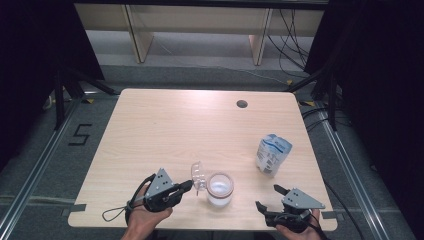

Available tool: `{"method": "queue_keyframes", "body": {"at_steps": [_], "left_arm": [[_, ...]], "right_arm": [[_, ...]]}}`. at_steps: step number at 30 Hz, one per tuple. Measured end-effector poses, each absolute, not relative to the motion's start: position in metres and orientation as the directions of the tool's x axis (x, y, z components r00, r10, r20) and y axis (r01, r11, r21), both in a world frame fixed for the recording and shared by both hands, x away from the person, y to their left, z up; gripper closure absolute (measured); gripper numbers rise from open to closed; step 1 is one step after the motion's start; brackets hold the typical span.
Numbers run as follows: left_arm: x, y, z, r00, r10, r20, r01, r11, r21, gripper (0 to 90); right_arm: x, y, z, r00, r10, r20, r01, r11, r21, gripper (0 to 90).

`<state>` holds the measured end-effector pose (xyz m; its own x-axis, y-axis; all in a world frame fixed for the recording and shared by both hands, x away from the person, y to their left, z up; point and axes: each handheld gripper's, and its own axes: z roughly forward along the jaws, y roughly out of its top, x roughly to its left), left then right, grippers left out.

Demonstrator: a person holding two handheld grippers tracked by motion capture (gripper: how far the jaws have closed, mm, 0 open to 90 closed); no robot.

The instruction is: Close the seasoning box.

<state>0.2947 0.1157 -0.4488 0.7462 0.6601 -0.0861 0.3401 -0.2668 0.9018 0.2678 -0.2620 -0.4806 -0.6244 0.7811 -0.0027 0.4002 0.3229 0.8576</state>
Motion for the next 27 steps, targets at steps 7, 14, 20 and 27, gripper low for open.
{"method": "queue_keyframes", "body": {"at_steps": [7,14,20,27], "left_arm": [[0.2955,0.1145,-0.4484,0.753,0.652,-0.086,0.332,-0.263,0.906,89.5],[0.2941,0.1108,-0.4475,0.755,0.651,-0.081,0.331,-0.271,0.904,89.5],[0.294,0.1092,-0.4457,0.761,0.645,-0.071,0.321,-0.279,0.905,89.5],[0.2939,0.1073,-0.4446,0.763,0.643,-0.069,0.316,-0.277,0.907,89.5]], "right_arm": [[0.2668,-0.2607,-0.4812,-0.623,0.782,0.017,0.411,0.309,0.857,18.1],[0.2671,-0.2605,-0.4811,-0.625,0.78,-0.009,0.391,0.324,0.861,18.1],[0.2679,-0.2608,-0.4813,-0.631,0.775,-0.019,0.385,0.335,0.86,18.1],[0.2676,-0.2605,-0.4813,-0.634,0.774,-0.015,0.391,0.337,0.857,18.2]]}}
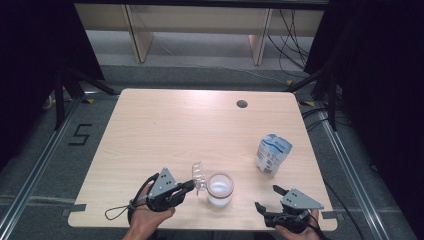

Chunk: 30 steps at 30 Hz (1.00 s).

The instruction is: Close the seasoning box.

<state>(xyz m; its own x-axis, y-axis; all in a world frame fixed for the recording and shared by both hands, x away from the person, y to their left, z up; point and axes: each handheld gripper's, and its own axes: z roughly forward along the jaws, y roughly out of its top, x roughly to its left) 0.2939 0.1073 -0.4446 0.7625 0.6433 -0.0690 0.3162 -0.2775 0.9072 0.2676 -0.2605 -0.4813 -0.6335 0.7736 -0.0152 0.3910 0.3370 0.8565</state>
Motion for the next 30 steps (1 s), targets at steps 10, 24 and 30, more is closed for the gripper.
{"method": "queue_keyframes", "body": {"at_steps": [10,24,30], "left_arm": [[0.295,0.105,-0.444,0.765,0.64,-0.072,0.316,-0.275,0.908,89.4],[0.294,0.1,-0.445,0.772,0.632,-0.069,0.309,-0.278,0.909,89.2],[0.293,0.096,-0.446,0.779,0.624,-0.065,0.306,-0.287,0.908,88.6]], "right_arm": [[0.267,-0.26,-0.481,-0.641,0.767,-0.002,0.397,0.335,0.855,18.6],[0.267,-0.259,-0.482,-0.634,0.773,-0.018,0.393,0.342,0.854,19.0],[0.267,-0.259,-0.482,-0.634,0.773,-0.019,0.393,0.343,0.853,19.2]]}}
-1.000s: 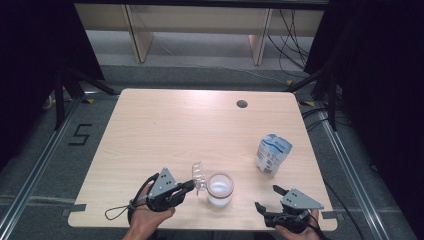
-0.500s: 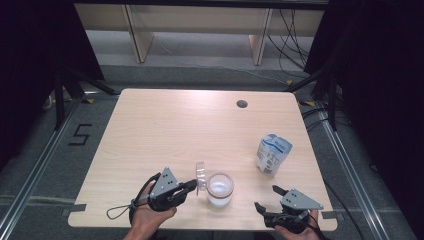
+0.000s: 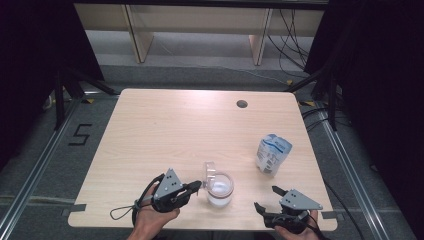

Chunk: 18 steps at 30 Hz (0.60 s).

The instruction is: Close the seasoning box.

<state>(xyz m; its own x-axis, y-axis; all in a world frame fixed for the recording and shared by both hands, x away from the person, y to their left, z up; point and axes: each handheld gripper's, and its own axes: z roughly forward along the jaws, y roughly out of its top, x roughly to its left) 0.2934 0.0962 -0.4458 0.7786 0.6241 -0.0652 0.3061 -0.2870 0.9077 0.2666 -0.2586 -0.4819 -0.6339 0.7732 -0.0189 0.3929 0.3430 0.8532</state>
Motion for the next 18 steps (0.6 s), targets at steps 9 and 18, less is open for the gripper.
{"method": "queue_keyframes", "body": {"at_steps": [9,18], "left_arm": [[0.2932,0.0956,-0.4459,0.781,0.618,-0.087,0.317,-0.273,0.908,83.7],[0.2898,0.098,-0.4488,0.779,0.602,-0.174,0.382,-0.236,0.893,57.7]], "right_arm": [[0.2664,-0.258,-0.4821,-0.639,0.769,-0.014,0.397,0.345,0.85,19.2],[0.2667,-0.2586,-0.482,-0.635,0.772,-0.008,0.395,0.333,0.856,19.1]]}}
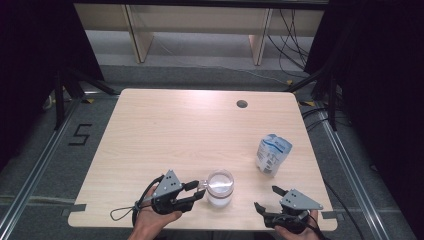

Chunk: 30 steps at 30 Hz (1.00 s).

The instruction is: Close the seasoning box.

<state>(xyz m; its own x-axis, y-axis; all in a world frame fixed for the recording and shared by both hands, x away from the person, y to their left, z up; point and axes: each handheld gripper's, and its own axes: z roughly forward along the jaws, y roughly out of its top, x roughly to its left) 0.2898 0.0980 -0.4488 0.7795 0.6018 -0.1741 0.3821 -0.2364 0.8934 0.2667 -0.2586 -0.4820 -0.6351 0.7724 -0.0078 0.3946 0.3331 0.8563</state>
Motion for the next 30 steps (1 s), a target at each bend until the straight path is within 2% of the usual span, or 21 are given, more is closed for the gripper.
{"method": "queue_keyframes", "body": {"at_steps": [4,6,8,10,12,16,30], "left_arm": [[0.286,0.101,-0.45,0.771,0.608,-0.187,0.399,-0.233,0.887,45.1],[0.284,0.104,-0.452,0.77,0.611,-0.185,0.402,-0.238,0.884,40.4],[0.281,0.107,-0.453,0.762,0.619,-0.187,0.412,-0.243,0.878,36.6],[0.28,0.109,-0.455,0.759,0.624,-0.187,0.418,-0.246,0.874,33.8],[0.279,0.11,-0.458,0.757,0.622,-0.199,0.427,-0.24,0.872,31.8],[0.279,0.115,-0.462,0.748,0.632,-0.201,0.438,-0.243,0.866,29.5],[0.27,0.126,-0.474,0.726,0.657,-0.205,0.467,-0.251,0.848,25.1]], "right_arm": [[0.266,-0.259,-0.481,-0.635,0.773,-0.006,0.388,0.325,0.862,16.5],[0.264,-0.259,-0.481,-0.628,0.778,0.03,0.411,0.298,0.861,16.2],[0.268,-0.261,-0.481,-0.651,0.759,0.005,0.366,0.308,0.878,15.9],[0.268,-0.26,-0.482,-0.66,0.751,0.019,0.369,0.302,0.879,15.8],[0.265,-0.258,-0.481,-0.65,0.757,0.071,0.411,0.272,0.87,15.8],[0.269,-0.259,-0.483,-0.681,0.73,0.055,0.377,0.285,0.881,15.8],[0.269,-0.262,-0.483,-0.671,0.738,0.065,0.384,0.271,0.883,15.8]]}}
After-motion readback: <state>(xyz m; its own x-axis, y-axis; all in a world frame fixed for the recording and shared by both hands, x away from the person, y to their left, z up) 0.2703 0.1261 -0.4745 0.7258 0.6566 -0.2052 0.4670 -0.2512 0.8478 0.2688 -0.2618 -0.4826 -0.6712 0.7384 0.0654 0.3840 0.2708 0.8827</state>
